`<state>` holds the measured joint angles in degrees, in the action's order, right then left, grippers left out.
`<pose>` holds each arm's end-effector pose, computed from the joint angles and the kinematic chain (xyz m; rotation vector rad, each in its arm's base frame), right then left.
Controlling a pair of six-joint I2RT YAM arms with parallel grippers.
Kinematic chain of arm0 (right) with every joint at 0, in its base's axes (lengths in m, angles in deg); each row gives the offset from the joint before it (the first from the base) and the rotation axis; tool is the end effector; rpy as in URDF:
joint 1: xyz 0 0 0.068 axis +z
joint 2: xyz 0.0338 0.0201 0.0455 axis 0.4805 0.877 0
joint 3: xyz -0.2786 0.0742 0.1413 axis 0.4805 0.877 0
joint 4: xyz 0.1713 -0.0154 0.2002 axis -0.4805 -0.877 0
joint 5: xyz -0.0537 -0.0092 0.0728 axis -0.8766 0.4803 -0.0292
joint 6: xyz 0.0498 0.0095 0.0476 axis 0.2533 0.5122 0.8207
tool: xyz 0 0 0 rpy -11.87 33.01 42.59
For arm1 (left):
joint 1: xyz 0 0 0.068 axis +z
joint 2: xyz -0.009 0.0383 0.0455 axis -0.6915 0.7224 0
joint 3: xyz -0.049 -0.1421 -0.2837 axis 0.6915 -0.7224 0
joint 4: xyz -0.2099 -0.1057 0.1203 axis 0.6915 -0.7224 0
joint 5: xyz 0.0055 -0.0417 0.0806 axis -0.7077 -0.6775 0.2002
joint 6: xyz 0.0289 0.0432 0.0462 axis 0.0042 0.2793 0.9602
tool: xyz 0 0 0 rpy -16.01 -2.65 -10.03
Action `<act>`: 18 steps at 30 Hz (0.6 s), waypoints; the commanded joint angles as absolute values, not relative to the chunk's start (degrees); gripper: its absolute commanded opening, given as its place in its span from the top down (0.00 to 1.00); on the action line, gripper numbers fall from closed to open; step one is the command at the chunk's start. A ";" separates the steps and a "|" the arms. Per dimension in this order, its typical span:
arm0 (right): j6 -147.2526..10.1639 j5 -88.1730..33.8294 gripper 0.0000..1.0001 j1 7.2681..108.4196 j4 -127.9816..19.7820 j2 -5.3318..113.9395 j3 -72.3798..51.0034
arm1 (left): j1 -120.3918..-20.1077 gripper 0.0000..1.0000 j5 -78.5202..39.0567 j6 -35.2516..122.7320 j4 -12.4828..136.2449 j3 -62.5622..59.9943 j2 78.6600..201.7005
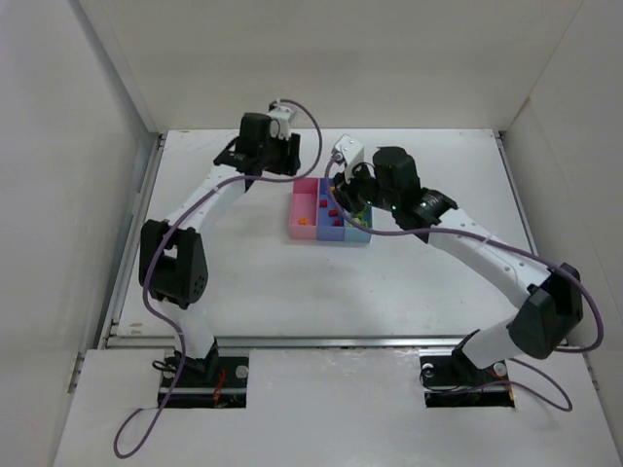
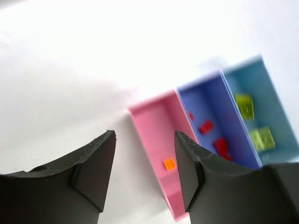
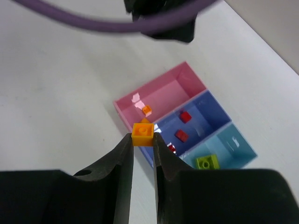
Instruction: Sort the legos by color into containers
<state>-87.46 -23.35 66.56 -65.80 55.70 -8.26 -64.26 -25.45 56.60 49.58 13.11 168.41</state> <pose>0.2722 0.2257 0.3962 -0.9520 1.7262 0.4904 0.4287 -0.1750 0.3439 0.5398 1.9907 -0.4580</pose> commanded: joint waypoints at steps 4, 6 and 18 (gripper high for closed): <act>-84.68 -17.15 1.00 66.77 -58.17 66.72 -16.34 | -61.59 0.49 -8.53 52.86 43.43 19.11 162.60; -83.88 -17.15 1.00 66.77 -58.16 69.97 -19.32 | -61.59 0.49 -3.50 50.58 42.82 16.39 162.07; -79.94 -26.98 0.75 67.30 -58.69 83.70 -26.02 | -61.59 0.46 10.50 44.69 42.29 12.68 160.40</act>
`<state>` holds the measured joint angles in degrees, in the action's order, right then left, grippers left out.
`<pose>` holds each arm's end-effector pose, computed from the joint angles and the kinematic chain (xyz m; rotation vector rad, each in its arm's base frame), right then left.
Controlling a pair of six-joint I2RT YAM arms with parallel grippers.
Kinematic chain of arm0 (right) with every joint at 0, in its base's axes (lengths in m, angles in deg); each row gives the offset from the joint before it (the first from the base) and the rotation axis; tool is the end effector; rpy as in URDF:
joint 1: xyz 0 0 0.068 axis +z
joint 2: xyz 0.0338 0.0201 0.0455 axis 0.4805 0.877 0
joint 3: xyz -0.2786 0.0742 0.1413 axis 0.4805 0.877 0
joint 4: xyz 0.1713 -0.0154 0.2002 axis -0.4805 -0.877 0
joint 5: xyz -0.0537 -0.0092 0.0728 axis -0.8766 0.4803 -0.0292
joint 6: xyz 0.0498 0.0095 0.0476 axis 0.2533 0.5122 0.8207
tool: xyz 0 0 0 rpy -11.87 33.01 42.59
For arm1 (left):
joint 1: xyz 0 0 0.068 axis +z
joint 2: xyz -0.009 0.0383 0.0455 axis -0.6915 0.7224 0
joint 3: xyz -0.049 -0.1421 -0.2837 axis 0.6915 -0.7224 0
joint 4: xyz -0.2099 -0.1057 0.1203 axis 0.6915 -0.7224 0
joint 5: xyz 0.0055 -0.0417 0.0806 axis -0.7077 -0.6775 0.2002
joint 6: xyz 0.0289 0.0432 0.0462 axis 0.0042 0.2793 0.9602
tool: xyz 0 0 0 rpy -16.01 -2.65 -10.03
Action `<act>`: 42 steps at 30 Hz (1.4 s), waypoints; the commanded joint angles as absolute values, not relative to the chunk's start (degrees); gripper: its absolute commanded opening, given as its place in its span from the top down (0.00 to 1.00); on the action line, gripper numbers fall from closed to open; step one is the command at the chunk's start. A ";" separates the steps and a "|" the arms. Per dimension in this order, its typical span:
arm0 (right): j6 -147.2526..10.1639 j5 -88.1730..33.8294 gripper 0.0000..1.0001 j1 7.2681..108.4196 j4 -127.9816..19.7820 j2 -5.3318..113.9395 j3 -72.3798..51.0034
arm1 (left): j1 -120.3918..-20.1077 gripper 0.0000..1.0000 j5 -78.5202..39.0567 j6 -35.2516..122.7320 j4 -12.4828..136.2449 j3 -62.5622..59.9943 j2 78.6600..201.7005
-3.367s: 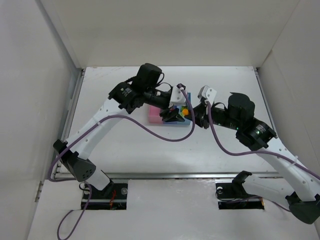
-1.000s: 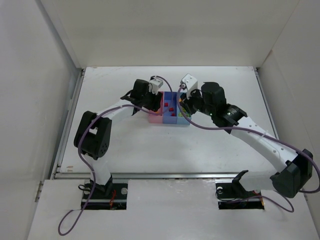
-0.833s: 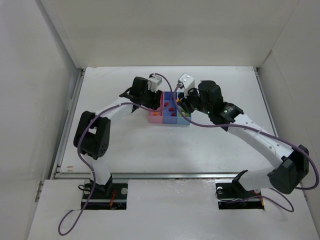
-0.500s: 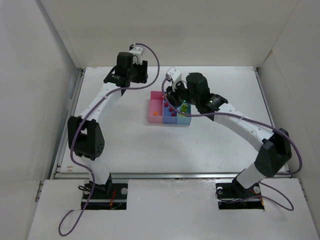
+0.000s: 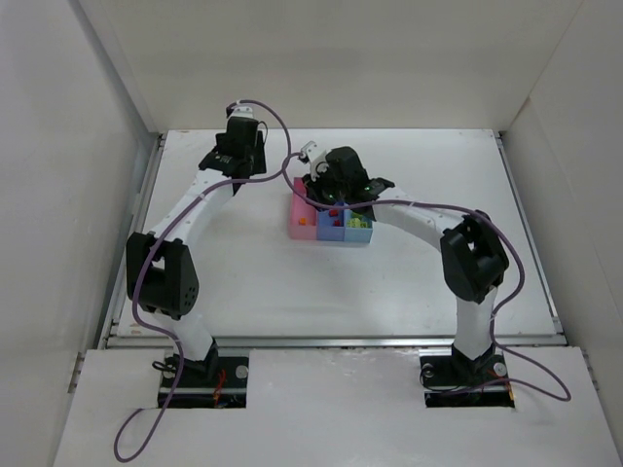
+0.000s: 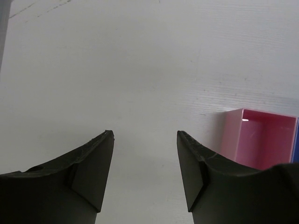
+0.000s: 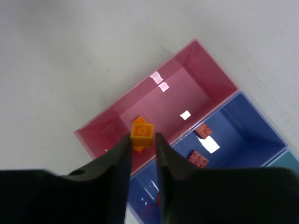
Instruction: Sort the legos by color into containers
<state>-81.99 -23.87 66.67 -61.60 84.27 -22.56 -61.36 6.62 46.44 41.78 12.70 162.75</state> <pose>0.3829 0.3122 0.2944 -0.9236 1.9493 0.5234 0.4143 -0.1131 0.3685 -0.0325 2.0632 0.0457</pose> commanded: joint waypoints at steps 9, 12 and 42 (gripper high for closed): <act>-78.17 -28.22 0.33 67.30 -58.69 83.09 -27.69 | -61.59 0.46 7.78 44.16 42.29 12.68 160.40; -78.95 -29.10 0.26 67.30 -58.69 81.16 -27.69 | -61.59 0.46 7.16 44.16 42.29 12.16 160.40; -61.91 -82.54 0.01 37.51 -77.49 35.89 0.79 | -61.59 0.48 4.97 44.15 42.29 9.96 158.82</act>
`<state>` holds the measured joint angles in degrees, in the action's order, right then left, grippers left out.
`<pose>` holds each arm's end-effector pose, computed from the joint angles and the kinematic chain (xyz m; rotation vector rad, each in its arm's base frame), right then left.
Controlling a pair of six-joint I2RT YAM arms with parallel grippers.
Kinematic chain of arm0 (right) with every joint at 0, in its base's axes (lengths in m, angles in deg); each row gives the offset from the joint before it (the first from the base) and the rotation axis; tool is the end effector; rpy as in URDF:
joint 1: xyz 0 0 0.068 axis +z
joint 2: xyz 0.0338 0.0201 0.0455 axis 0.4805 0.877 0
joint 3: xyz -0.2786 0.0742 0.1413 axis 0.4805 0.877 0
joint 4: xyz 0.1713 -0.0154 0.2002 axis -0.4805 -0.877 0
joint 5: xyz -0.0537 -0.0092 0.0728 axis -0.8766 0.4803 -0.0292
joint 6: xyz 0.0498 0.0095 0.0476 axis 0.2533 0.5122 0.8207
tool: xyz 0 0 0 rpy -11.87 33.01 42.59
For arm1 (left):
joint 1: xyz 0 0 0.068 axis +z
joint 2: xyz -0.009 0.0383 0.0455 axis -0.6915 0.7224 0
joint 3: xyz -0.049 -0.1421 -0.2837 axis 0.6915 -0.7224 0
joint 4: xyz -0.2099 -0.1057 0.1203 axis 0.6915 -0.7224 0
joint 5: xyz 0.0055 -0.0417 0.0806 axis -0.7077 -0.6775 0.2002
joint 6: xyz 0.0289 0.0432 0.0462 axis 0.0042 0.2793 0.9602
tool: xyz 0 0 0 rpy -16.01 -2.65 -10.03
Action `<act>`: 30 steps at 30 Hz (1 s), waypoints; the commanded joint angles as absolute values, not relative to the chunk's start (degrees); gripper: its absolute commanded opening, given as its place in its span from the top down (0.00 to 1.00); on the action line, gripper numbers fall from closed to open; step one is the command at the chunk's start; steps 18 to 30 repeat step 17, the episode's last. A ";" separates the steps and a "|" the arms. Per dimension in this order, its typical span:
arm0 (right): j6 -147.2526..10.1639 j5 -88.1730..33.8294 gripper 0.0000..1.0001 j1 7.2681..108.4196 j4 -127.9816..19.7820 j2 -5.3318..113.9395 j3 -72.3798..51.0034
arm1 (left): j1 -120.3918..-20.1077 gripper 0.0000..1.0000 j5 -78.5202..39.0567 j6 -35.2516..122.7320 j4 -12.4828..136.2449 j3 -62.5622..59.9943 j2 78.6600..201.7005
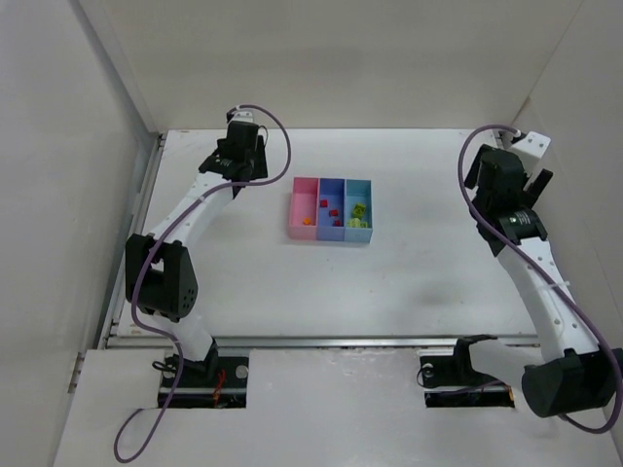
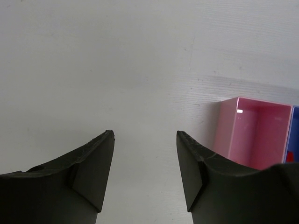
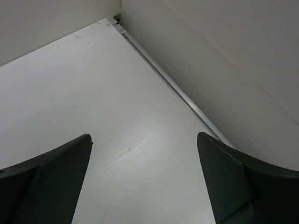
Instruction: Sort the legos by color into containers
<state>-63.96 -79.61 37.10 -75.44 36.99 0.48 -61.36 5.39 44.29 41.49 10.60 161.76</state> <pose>0.2380 -0.0052 0.4165 0.5525 1.7783 -0.5170 0.4077 -0.1123 0.3614 -0.0539 2.0892 0.0090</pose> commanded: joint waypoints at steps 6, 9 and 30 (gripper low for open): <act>-59.98 -83.15 0.01 37.51 -80.92 34.66 0.26 | -62.12 0.48 4.97 44.16 42.81 8.91 157.68; -59.98 -83.15 0.01 37.51 -81.45 34.04 -0.27 | -62.73 0.48 4.97 44.16 42.81 8.90 157.15; -59.27 -81.57 0.02 37.51 -81.46 29.31 1.66 | -63.26 0.48 4.97 44.16 42.81 8.37 156.62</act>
